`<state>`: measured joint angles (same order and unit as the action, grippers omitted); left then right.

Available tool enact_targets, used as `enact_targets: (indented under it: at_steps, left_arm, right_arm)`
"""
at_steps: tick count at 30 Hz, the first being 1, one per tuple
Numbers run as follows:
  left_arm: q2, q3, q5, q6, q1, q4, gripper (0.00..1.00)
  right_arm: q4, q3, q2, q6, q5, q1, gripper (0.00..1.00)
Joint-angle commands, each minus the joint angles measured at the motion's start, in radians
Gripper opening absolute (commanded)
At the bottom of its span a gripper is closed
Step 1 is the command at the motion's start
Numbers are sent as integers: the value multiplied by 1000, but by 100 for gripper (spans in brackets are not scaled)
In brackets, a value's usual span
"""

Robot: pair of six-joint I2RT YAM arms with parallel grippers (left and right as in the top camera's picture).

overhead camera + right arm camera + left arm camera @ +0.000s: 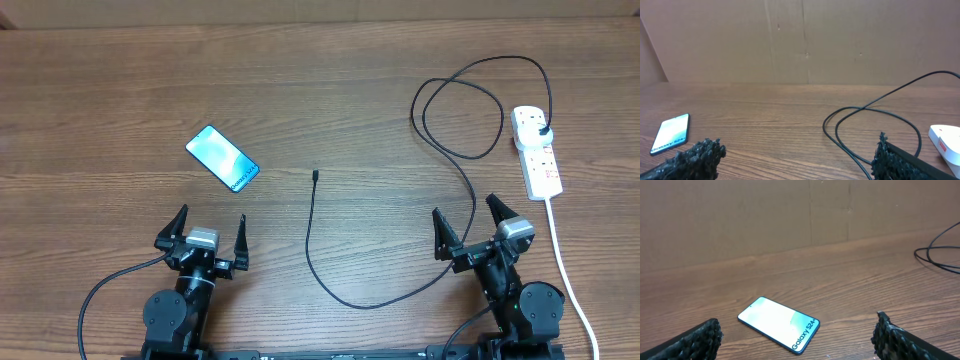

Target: Plug charger to phone and switch on socket

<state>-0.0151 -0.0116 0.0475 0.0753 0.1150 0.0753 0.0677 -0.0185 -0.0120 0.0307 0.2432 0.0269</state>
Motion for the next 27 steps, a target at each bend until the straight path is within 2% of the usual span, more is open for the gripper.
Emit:
enact_targets:
  at_steps: [1, 14, 27]
  left_arm:
    - [10, -4, -3, -25, -10, 2, 100]
    - [-45, -91, -3, -57, -10, 7, 100]
    - [-431, -344, 29, -57, -10, 13, 100]
  right_arm:
    - [-6, 11, 9, 7, -11, 5, 100]
    - [-6, 11, 9, 7, -11, 5, 100]
    - [-6, 11, 9, 7, -11, 5, 100]
